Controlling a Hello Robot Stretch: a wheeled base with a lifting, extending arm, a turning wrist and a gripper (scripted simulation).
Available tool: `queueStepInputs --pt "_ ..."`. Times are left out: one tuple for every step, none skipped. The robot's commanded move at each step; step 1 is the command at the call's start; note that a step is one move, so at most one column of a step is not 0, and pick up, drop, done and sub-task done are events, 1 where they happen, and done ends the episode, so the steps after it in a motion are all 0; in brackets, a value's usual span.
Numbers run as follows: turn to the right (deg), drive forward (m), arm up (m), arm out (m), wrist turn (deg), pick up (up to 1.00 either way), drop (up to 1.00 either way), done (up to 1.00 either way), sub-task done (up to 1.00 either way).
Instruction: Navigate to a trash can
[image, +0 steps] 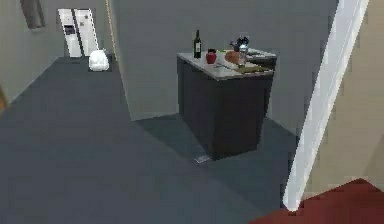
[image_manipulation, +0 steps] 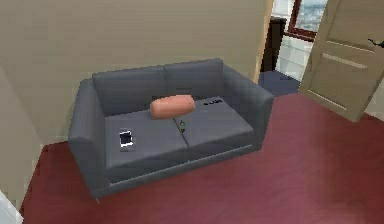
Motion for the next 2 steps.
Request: queueStepInputs --pt "-6.0 0.00 0.00 0.00 0.0 0.00 0.00 0.00 0.00" --pt "0.0 0.55 0.00 0.00 0.0 0.00 0.00 0.00 0.00"
